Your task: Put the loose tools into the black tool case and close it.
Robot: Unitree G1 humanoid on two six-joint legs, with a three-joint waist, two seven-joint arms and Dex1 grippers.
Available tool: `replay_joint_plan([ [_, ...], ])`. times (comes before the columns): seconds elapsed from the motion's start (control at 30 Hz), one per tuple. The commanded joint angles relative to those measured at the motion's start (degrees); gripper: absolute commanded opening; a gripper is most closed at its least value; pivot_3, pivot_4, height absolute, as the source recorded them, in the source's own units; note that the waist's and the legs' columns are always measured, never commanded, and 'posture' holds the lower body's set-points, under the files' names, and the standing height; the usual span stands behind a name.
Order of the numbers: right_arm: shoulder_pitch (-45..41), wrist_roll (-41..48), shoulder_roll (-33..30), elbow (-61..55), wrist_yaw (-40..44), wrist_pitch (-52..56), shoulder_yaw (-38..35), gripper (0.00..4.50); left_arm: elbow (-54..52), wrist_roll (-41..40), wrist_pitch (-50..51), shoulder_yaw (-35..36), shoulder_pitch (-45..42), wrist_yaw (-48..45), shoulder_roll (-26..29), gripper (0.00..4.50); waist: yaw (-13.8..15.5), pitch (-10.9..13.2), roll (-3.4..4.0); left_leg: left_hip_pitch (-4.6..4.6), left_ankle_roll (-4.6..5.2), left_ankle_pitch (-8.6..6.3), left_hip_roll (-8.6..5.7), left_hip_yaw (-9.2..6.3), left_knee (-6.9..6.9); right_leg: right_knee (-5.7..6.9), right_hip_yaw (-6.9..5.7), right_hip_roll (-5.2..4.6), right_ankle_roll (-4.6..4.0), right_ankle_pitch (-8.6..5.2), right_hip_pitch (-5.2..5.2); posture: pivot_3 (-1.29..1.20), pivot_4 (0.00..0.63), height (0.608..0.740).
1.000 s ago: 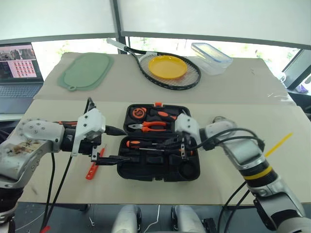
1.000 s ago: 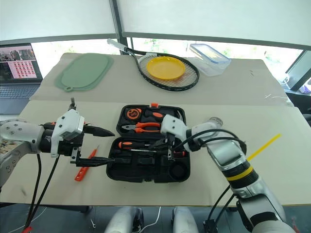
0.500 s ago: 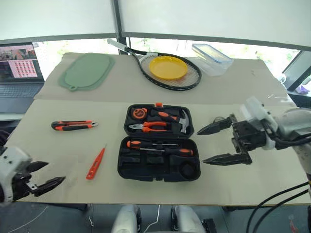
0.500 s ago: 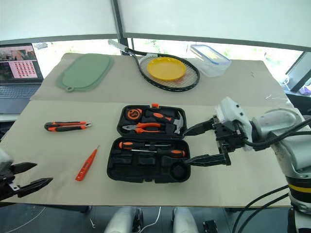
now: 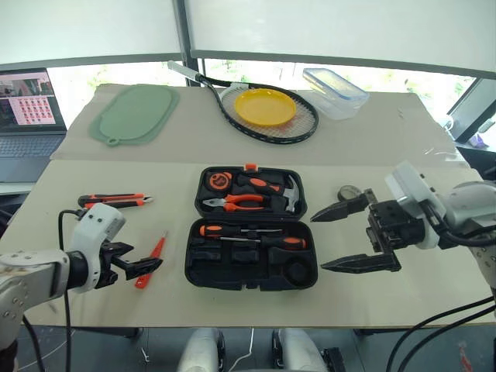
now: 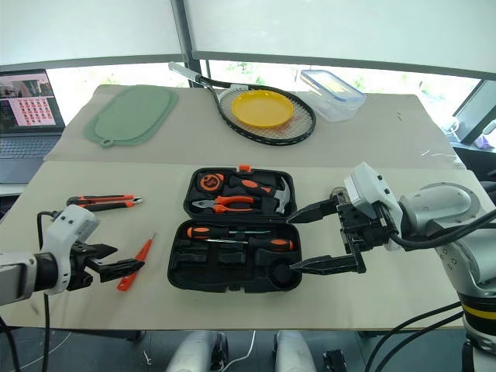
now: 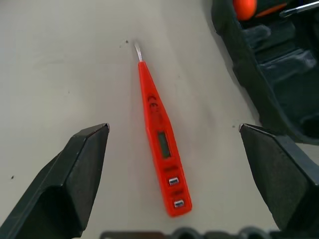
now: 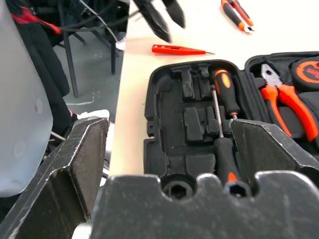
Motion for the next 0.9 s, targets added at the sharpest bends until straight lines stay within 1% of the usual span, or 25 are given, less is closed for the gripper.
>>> replay_joint_plan([
  [0.03, 0.9, 1.3, 0.4, -2.7, -2.4, -1.3, -1.9, 4.49, 3.7, 0.9, 0.5, -6.4, -4.3, 5.2, -0.6, 4.50, 0.2, 0.0, -0.01, 0.00, 0.00, 0.00, -0.01, 0.00, 0.01, 0.00, 0.01, -0.01, 0.00, 0.00, 0.01, 0.00, 0.150, 0.738],
  [0.13, 1.5, 1.1, 0.7, -3.6, -3.8, -1.8, -1.8, 4.49, 5.2, -1.5, 0.5, -9.4, -5.8, 7.0, -1.9, 4.50, 0.4, 0.0, -0.06, -0.03, 0.01, 0.00, 0.00, 0.00, 0.03, -0.02, 0.01, -0.03, 0.02, 0.01, 0.01, 0.00, 0.150, 0.738],
  [0.27, 2.2, 0.9, 1.2, -5.0, -5.6, -2.5, -1.4, 4.49, 5.9, -1.5, 0.5, -13.7, -5.8, 9.3, -2.8, 4.50, 0.7, 0.0, -0.01, 0.03, 0.01, 0.00, -0.02, -0.01, 0.03, -0.01, 0.02, -0.09, 0.03, 0.02, 0.05, 0.00, 0.150, 0.738],
  [0.37, 3.0, 0.8, 1.4, -6.3, -6.8, -3.0, -1.5, 4.50, 6.0, -0.1, 0.5, -15.2, -5.6, 10.1, -3.1, 3.78, 0.9, 0.0, 0.08, 0.10, 0.01, 0.01, -0.03, -0.02, 0.03, -0.01, 0.02, -0.10, 0.03, 0.02, 0.14, 0.00, 0.150, 0.738],
  [0.4, 3.3, 0.7, 1.4, -6.6, -7.1, -3.2, -1.6, 4.50, 6.0, 0.0, 0.5, -15.3, -5.4, 10.4, -3.3, 3.45, 0.9, -0.1, 0.08, 0.10, 0.01, 0.01, -0.03, -0.02, 0.04, -0.01, 0.02, -0.10, 0.03, 0.02, 0.14, 0.00, 0.150, 0.738],
  [0.57, 4.8, 1.5, 0.8, -7.5, -8.6, -3.1, -3.0, 4.50, 6.9, 0.0, 0.5, -14.2, -4.0, 11.2, -4.4, 1.56, 0.9, -0.1, 0.14, 0.09, 0.03, 0.00, -0.06, -0.02, 0.03, -0.03, 0.03, -0.13, 0.04, 0.02, 0.13, 0.00, 0.150, 0.738],
  [0.63, 5.3, 1.8, 0.7, -7.8, -9.0, -2.8, -3.6, 4.50, 7.5, 0.6, 0.5, -13.7, -3.8, 11.4, -4.5, 0.97, 0.9, -0.1, 0.15, 0.10, 0.03, 0.00, -0.06, -0.02, 0.03, -0.03, 0.03, -0.12, 0.04, 0.02, 0.14, 0.00, 0.150, 0.738],
  [0.67, 5.6, 2.0, 0.6, -8.0, -9.2, -2.8, -3.8, 4.50, 7.9, 1.0, 0.5, -13.3, -3.9, 11.3, -4.4, 0.54, 0.9, -0.1, 0.15, 0.10, 0.03, 0.00, -0.06, -0.02, 0.03, -0.04, 0.03, -0.12, 0.04, 0.01, 0.14, 0.00, 0.150, 0.738],
  [0.7, 5.9, 2.2, 0.4, -8.1, -9.4, -2.7, -4.1, 4.50, 8.3, 1.4, 0.5, -13.0, -4.0, 11.1, -4.1, 0.37, 0.9, -0.1, 0.15, 0.10, 0.03, 0.00, -0.06, -0.02, 0.03, -0.04, 0.03, -0.12, 0.04, 0.01, 0.14, 0.00, 0.150, 0.738],
  [0.73, 6.1, 2.5, 0.3, -8.1, -9.6, -2.7, -4.4, 4.50, 9.0, 2.0, 0.3, -12.7, -4.5, 10.7, -3.5, 0.37, 0.9, -0.1, 0.17, 0.10, 0.03, 0.00, -0.05, -0.02, 0.03, -0.03, 0.03, -0.11, 0.04, 0.02, 0.14, 0.00, 0.150, 0.738],
  [0.8, 6.7, 2.9, -0.2, -8.1, -10.0, -2.5, -5.0, 4.50, 10.8, 3.4, -2.6, -13.5, -6.1, 8.7, 0.0, 0.37, 0.8, -0.1, 0.19, 0.11, 0.03, 0.00, -0.05, -0.01, 0.02, -0.02, 0.03, -0.10, 0.04, 0.01, 0.13, 0.00, 0.150, 0.738],
  [0.87, 7.3, 3.2, -0.7, -7.9, -10.1, -2.3, -5.6, 4.50, 12.3, 4.7, -8.1, -15.6, -7.5, 5.0, 4.2, 0.37, 0.6, -0.1, 0.18, 0.11, 0.01, 0.01, -0.05, -0.01, 0.02, -0.02, 0.03, -0.05, 0.01, 0.00, 0.11, 0.00, 0.150, 0.738],
  [0.9, 7.8, 3.2, -1.1, -7.9, -9.9, -2.4, -5.9, 4.50, 13.1, 5.5, -12.8, -17.2, -9.0, 1.4, 6.8, 0.37, 0.6, -0.1, 0.17, 0.11, 0.00, 0.01, -0.05, -0.01, 0.02, -0.01, 0.02, -0.04, 0.00, 0.00, 0.10, 0.00, 0.150, 0.738],
])
